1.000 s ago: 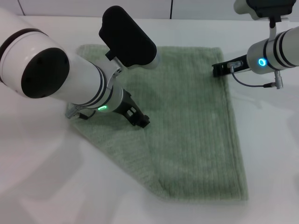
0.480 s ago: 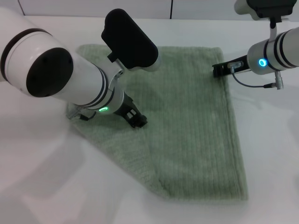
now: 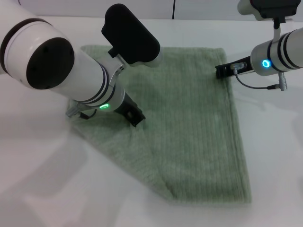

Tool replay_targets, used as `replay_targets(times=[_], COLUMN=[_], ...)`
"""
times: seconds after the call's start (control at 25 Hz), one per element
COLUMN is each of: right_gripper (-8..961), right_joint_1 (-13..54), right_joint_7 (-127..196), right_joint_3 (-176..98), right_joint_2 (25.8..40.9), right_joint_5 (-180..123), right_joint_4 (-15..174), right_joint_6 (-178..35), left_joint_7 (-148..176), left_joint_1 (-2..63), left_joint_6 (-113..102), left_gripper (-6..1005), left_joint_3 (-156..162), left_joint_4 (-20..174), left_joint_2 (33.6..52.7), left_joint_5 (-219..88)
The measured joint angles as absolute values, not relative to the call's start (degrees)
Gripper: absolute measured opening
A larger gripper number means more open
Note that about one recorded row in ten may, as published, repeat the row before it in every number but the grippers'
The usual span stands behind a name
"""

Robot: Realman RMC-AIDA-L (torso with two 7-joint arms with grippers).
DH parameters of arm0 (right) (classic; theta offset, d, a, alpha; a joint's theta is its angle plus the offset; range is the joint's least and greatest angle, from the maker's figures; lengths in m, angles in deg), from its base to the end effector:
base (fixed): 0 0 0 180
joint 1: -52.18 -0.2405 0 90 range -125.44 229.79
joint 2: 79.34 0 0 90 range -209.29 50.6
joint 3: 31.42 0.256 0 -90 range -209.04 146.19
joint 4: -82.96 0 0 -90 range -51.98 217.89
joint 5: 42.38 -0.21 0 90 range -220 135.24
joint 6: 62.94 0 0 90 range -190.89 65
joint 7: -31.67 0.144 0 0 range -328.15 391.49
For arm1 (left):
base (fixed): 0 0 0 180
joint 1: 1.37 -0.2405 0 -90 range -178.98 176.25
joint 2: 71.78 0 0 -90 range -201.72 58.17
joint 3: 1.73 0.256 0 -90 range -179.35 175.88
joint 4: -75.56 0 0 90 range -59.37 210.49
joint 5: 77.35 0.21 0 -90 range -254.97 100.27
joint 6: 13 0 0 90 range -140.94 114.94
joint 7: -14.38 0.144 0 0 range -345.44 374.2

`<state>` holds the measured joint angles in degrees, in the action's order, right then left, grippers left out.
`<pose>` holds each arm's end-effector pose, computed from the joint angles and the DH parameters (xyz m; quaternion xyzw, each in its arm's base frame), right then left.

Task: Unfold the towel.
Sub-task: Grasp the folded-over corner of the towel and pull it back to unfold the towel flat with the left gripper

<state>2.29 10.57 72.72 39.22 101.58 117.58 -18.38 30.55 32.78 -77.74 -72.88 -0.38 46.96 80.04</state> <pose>0.2143 0.4430 -0.0540 -0.8210 0.4751 -0.0341 0.3149 -0.1540 0.3526 -0.0782 -0.9215 -0.2111 0.1859 0.2676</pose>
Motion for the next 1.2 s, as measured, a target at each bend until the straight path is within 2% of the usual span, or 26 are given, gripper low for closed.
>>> replay_targets(times=[0.44, 1.2], right_gripper=[-1, -1], right_joint_1=[2.3, 2.3], right_joint_7=[10.6, 10.6], right_joint_3=[72.7, 72.7], right_joint_2=[39.14, 39.13], right_joint_5=[101.6, 101.6], right_joint_4=[117.7, 117.4], right_joint_6=[-18.4, -18.6], left_joint_7=[29.5, 23.9], left_joint_1=[33.7, 33.5], left_joint_6=[-81.2, -91.6], left_gripper=[3, 4], left_joint_3=[-73.1, -72.6], left_joint_4=[-2.7, -12.7], left_joint_2=[46.9, 46.87], left_joint_5=[80.0, 87.5])
